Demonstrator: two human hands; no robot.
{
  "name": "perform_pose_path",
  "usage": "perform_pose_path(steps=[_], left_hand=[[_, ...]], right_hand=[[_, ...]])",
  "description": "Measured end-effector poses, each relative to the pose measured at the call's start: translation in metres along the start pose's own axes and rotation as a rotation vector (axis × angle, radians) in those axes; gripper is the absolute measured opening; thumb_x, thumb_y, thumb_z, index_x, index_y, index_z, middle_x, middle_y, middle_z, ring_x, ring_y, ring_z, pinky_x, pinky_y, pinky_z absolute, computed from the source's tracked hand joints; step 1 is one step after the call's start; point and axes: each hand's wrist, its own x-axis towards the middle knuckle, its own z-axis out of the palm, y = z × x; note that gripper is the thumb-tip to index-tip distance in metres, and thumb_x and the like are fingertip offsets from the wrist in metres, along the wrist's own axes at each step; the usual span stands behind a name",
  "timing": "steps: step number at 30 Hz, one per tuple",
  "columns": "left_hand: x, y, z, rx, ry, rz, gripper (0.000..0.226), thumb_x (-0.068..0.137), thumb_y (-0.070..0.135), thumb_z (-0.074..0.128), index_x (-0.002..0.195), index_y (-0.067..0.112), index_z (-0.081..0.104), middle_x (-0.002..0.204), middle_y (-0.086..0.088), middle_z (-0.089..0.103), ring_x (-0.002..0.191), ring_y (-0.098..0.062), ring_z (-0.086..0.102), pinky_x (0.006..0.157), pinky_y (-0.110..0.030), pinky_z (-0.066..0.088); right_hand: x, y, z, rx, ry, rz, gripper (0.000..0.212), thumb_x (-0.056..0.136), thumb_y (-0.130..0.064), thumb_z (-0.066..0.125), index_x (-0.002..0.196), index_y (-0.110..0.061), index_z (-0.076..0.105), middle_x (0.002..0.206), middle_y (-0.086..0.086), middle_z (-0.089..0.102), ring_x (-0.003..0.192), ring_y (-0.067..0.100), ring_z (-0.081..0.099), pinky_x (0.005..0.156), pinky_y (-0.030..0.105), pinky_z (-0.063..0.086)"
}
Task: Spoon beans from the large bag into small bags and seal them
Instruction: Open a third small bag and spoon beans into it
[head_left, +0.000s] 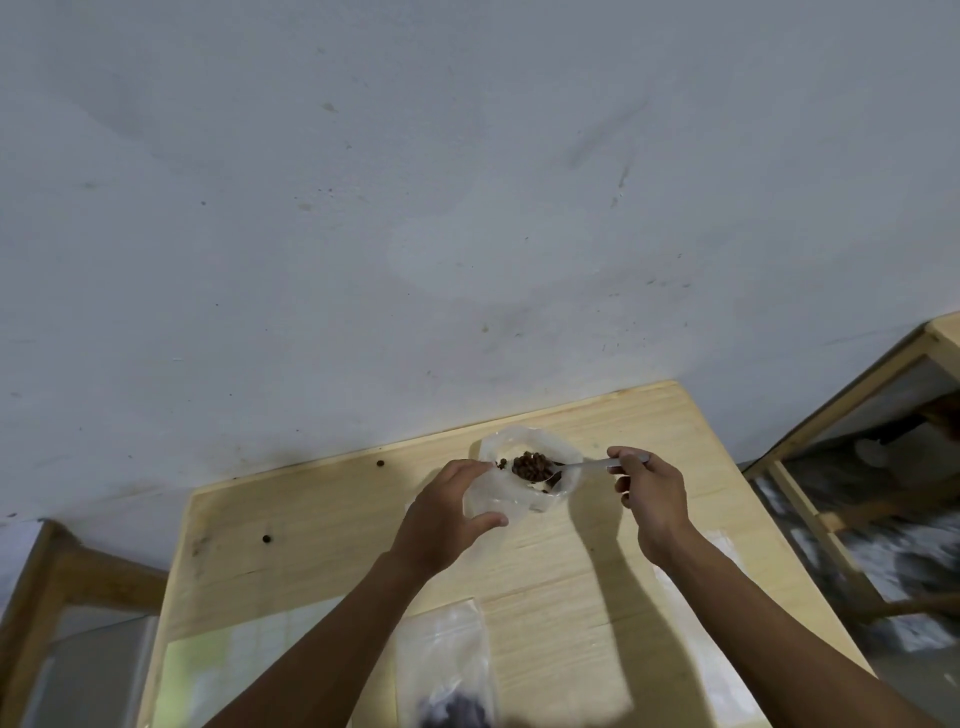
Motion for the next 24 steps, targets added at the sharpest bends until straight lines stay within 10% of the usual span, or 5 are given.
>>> perform_pose_path(steps=[24], left_hand=[[0.005,0.013,-0.011,-0.086,-0.01,-0.23,0.078,0.07,0.055,0.08,0.136,0.021,0.055,0.125,0.009,0.059,0.115,-0.013,0.054,0.099,-0.032,0.045]], right_hand=[[-0.051,-0.04,0.012,-0.259,-0.211,-0.597,0.02,0.101,-0.012,0.049,0.098,-0.017,0.069,0.096,-0.007,0.068,0.08,0.004,0.06,0.07,0.009,0.043]])
